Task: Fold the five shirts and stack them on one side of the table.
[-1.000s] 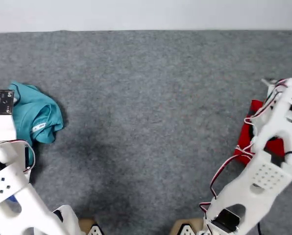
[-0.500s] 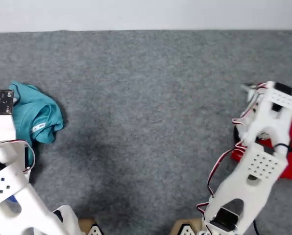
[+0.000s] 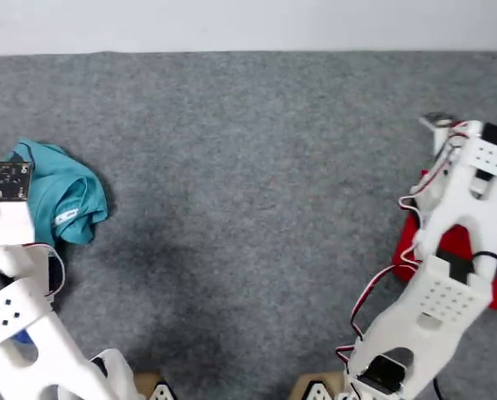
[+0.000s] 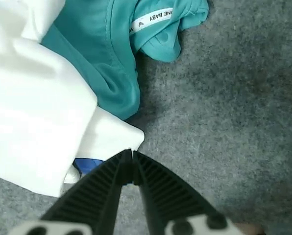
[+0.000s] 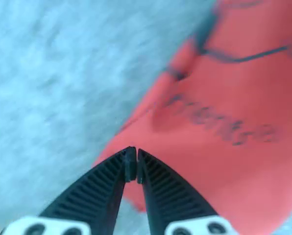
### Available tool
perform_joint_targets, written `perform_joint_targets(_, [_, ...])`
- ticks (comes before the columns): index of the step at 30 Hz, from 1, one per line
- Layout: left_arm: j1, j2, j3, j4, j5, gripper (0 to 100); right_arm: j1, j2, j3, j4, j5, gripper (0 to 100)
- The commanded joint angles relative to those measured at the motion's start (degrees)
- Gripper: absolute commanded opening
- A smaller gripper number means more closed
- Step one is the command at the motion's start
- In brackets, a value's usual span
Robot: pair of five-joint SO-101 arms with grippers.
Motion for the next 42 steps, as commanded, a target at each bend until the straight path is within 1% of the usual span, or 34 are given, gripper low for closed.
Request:
perform_joint_targets(1, [0.4, -1.1, -0.4, -1.6, -0.4, 1, 4.5, -2.4, -1.0, -9.5, 0.6, 0.9])
perform_joint_targets(4, [0.4, -1.1, -0.4, -1.7, -0.4, 1, 7.7, 1.5, -1.0, -16.5, 1.0, 0.9])
perform_joint_targets(8, [0.4, -1.1, -0.4, -1.7, -0.4, 1, 12.4, 6.9, -1.1, -23.2, 1.1, 0.9])
perform_joint_targets(12, [0.4, -1.1, -0.4, -1.7, -0.4, 1, 14.9, 11.6, -1.1, -27.6, 1.1, 0.9])
perform_joint_targets(14, [0.4, -1.1, -0.4, -1.7, -0.4, 1, 15.1, 12.6, -1.1, -28.1, 1.1, 0.9])
perform_joint_targets(19, [0.4, -1.1, -0.4, -1.7, -0.4, 1, 12.4, 5.2, -1.2, -21.9, 0.6, 0.9])
perform_joint_targets(24, [0.4, -1.1, -0.5, -1.7, -0.4, 1, 6.5, -0.7, -0.9, -12.8, 0.6, 0.9])
perform_joint_targets(28, [0.4, -1.1, -0.5, -1.7, -0.4, 1, 2.1, 3.3, -0.8, -10.8, 0.4, 0.9])
perform_joint_targets(32, [0.4, -1.1, -0.5, -1.7, -0.4, 1, -1.0, 10.1, -0.9, -10.7, -3.3, 0.9])
perform_joint_targets(36, [0.4, -1.1, -0.5, -1.7, -0.4, 1, -4.0, 8.9, -1.1, -5.2, -4.7, 0.9])
perform_joint_targets(39, [0.4, -1.1, -0.5, -1.7, -0.4, 1, -3.9, 4.4, -1.1, -3.5, -5.0, 0.9])
perform_joint_targets(42, [0.4, -1.1, -0.5, -1.7, -0.4, 1, -1.7, -0.6, -1.1, -3.4, -4.7, 0.9])
